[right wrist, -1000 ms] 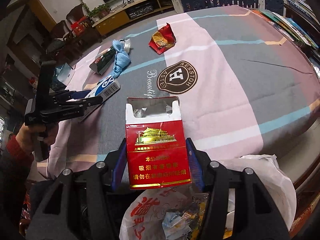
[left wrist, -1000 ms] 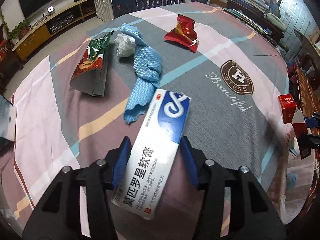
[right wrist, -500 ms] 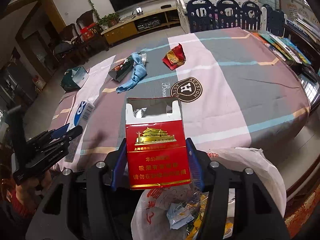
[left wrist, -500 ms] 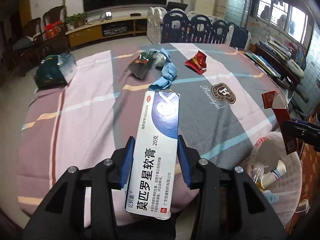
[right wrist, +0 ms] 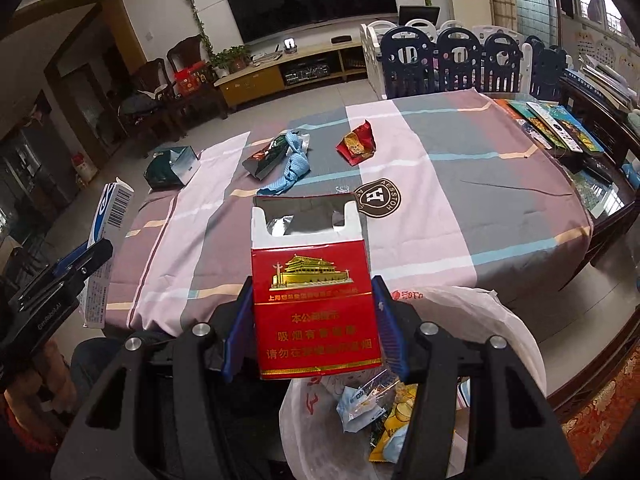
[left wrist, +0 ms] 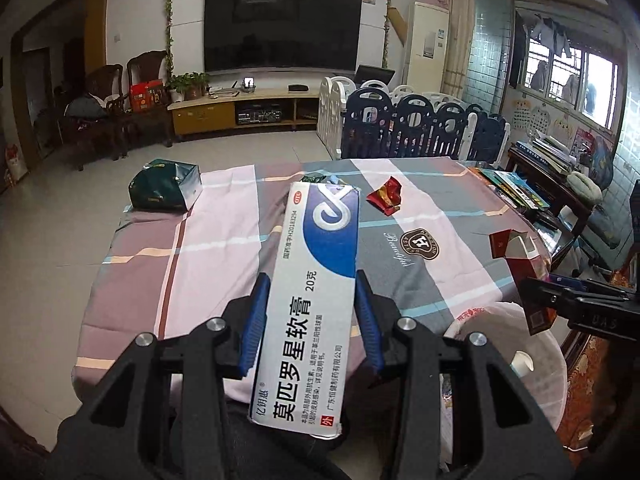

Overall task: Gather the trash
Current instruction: 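Carry the pack and box over the wastebasket and open both grippers, then grasp the blue knotted cloth with the right gripper while the left gripper grasps the green snack bag, then carry the cloth and snack bag to the wastebasket and open both grippers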

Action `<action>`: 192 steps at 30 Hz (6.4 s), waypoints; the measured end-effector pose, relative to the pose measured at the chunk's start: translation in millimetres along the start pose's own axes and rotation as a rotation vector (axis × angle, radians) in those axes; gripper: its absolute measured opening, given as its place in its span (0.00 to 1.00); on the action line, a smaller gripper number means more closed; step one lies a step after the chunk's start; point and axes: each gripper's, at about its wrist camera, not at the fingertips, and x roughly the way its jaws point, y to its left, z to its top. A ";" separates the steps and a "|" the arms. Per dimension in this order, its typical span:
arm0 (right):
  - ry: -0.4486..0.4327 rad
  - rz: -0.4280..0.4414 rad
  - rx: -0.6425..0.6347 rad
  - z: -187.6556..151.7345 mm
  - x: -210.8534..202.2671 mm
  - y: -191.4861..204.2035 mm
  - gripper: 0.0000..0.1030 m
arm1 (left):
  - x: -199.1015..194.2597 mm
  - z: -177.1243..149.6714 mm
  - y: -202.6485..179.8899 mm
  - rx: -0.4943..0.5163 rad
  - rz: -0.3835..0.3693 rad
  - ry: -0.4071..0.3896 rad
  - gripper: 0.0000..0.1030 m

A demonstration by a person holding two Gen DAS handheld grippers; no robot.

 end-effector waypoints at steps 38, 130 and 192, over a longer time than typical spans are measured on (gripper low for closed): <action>0.139 -0.274 0.380 -86.2 -13.1 -137.4 0.73 | 29.4 -33.1 -119.0 0.173 -0.252 0.192 0.41; 0.064 -0.085 0.114 18.0 96.3 -55.4 0.26 | 237.1 74.1 10.4 0.031 0.113 0.146 0.06; -0.084 -0.190 0.168 -55.3 -90.3 -103.2 0.26 | 22.6 -81.0 -184.7 0.237 -0.323 0.389 0.08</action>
